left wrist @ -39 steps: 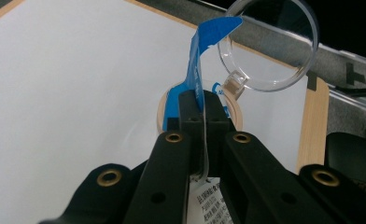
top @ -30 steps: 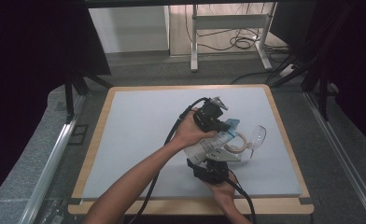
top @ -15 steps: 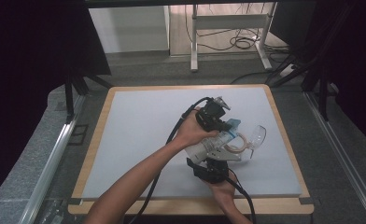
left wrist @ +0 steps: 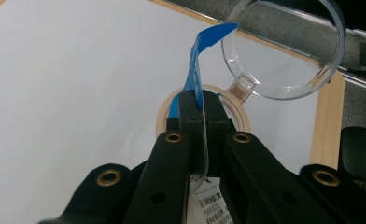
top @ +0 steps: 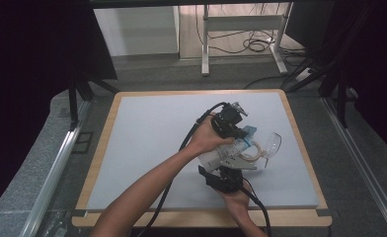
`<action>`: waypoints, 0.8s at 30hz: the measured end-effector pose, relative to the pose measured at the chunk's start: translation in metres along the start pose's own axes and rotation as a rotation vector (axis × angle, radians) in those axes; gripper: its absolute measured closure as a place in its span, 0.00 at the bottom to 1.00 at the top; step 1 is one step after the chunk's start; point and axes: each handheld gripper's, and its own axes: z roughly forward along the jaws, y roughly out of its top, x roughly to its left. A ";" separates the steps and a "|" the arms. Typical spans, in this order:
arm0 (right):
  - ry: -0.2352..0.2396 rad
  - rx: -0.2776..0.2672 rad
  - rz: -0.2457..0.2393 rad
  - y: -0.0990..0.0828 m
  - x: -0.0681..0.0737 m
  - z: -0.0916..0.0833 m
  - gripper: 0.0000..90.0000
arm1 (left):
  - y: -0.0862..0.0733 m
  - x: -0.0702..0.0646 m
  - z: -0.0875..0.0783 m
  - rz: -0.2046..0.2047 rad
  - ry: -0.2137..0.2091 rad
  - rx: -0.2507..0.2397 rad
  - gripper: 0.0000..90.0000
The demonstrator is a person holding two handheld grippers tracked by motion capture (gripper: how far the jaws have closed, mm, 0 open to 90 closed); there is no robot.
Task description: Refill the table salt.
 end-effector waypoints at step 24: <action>-0.009 0.004 -0.013 -0.003 -0.001 0.002 0.61 | -0.003 0.006 -0.001 0.002 -0.010 -0.008 1.00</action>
